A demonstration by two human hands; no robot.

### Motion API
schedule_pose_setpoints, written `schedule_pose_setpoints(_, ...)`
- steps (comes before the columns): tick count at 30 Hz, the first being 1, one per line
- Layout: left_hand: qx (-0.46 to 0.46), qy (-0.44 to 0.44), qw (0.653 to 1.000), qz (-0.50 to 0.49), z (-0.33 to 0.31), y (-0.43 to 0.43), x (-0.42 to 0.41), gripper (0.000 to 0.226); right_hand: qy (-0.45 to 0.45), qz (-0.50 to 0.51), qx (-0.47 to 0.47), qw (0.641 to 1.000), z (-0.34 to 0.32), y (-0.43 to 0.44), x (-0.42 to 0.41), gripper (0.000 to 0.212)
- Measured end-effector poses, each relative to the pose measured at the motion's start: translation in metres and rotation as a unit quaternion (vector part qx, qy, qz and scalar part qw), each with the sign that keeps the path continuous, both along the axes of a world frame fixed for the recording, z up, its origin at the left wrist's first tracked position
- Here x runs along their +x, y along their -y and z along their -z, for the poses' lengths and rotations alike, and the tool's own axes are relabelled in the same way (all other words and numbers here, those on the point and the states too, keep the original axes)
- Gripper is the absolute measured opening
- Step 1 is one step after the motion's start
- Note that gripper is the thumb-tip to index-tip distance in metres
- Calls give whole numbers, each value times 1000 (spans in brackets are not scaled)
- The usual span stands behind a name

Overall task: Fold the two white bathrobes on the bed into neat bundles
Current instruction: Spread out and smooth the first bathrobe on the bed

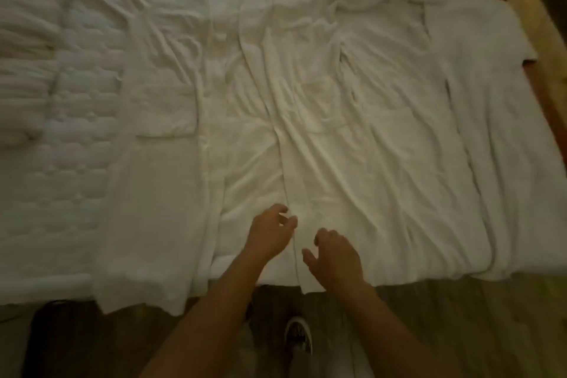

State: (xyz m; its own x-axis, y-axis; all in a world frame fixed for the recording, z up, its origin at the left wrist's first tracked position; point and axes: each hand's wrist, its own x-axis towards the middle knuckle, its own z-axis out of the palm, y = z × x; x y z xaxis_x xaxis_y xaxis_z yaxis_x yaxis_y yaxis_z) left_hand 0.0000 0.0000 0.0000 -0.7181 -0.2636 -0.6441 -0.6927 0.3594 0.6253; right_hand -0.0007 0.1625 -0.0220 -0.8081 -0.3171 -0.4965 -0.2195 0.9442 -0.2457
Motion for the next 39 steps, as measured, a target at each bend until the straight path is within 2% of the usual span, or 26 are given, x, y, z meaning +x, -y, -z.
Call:
schedule_pose_setpoints(2, 20, 15, 999, -32, 29, -20, -6, 43, -29, -46, 25, 998, 34, -5, 12, 45)
schedule_pose_setpoints(5, 6, -16, 996, -88, 70, -38, -17, 42, -107, -73, -10, 991, 81, -14, 24, 56)
schedule_pose_setpoints(9, 71, -12, 973, -217, 83, -44, -24, 44, -161, -106, -53, 980, 94, -29, 38, 81)
schedule_pose_setpoints(11, 92, -10, 975, -204, 83, -50, -18, 48, -166, -148, -35, 974, 98, -40, 53, 92)
schedule_pose_setpoints(15, 90, -2, 990, -106, 76, -60, 7, 45, -231, -158, -79, 957, 100, -55, 69, 70)
schedule_pose_setpoints(17, 83, -17, 990, -109, 73, -55, 17, 40, -247, -173, -108, 947, 96, -57, 73, 52)
schedule_pose_setpoints(19, 68, -39, 987, -139, 66, -42, 27, 26, -259, -192, -136, 937, 92, -52, 78, 40)
schedule_pose_setpoints(21, 49, -58, 980, -185, 58, -28, 43, 16, -271, -175, -140, 936, 87, -42, 85, 42)
schedule_pose_setpoints(24, 0, -71, 966, -250, 53, -13, 66, 21, -300, -145, -140, 933, 82, -28, 96, 42)
schedule_pose_setpoints(25, 11, -62, 963, -261, 54, -10, 73, 21, -298, -142, -145, 933, 83, -25, 97, 43)
schedule_pose_setpoints(28, 110, -9, 969, -221, 71, -7, 90, 28, -221, -140, -132, 956, 86, -18, 91, 78)
schedule_pose_setpoints(29, 130, -6, 970, -206, 79, -7, 97, 34, -207, -137, -123, 961, 89, -16, 89, 82)
schedule_pose_setpoints(31, 125, -16, 975, -183, 90, -6, 108, 43, -210, -136, -113, 962, 94, -15, 86, 73)
schedule_pose_setpoints(35, 101, -59, 974, -195, 93, -8, 125, 31, -230, -181, -139, 946, 99, -22, 83, 50)
schedule_pose_setpoints(37, 55, -64, 976, -199, 90, -13, 135, 23, -232, -223, -165, 932, 99, -29, 89, 38)
schedule_pose_setpoints(39, -32, -90, 978, -186, 83, -9, 151, 15, -206, -257, -158, 931, 98, -37, 95, 37)
